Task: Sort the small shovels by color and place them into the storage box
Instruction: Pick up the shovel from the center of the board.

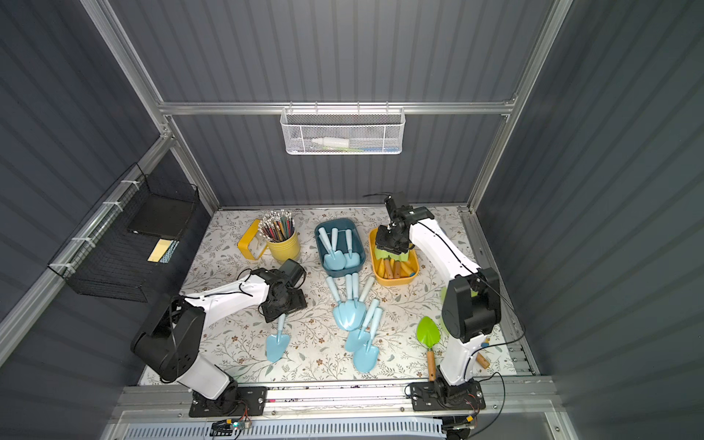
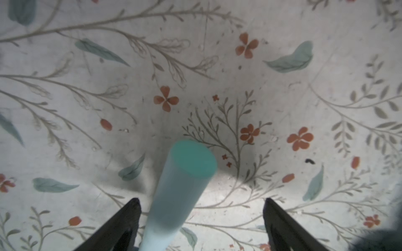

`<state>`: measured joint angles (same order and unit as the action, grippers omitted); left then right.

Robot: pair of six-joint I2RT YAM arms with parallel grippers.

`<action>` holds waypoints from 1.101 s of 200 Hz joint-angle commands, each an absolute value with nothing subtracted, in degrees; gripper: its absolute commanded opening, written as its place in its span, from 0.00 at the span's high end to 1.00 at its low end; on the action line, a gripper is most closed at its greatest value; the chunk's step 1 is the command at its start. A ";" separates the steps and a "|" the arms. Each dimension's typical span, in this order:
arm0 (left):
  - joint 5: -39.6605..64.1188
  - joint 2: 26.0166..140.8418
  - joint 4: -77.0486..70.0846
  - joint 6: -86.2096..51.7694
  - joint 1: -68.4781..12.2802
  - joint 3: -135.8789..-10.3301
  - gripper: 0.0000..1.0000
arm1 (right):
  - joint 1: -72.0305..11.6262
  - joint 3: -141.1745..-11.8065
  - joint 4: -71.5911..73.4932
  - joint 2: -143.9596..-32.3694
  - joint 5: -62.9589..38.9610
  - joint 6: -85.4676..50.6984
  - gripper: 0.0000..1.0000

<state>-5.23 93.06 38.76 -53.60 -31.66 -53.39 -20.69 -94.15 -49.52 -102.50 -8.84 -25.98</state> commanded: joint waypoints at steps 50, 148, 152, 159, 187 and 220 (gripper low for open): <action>-0.86 96.68 40.17 -49.32 -31.38 -51.80 0.68 | -19.25 -88.51 -45.75 -98.75 -12.36 -27.45 0.66; -9.75 103.73 41.06 -52.76 -35.50 -84.12 1.00 | -18.90 -90.51 -46.63 -100.62 -11.20 -27.38 0.66; -10.14 104.79 41.44 -52.37 -35.86 -86.92 1.00 | -18.81 -90.56 -46.62 -100.58 -10.96 -27.39 0.66; -11.02 106.93 42.18 -51.74 -36.39 -92.27 1.00 | -18.81 -90.61 -46.59 -100.50 -10.45 -27.50 0.66; -12.08 116.28 43.15 -47.58 -37.44 -112.32 1.00 | -18.81 -90.06 -46.38 -99.80 -8.71 -27.64 0.66; -12.59 126.39 43.11 -46.45 -36.46 -126.64 1.00 | -18.72 -89.76 -46.49 -99.36 -7.82 -27.60 0.66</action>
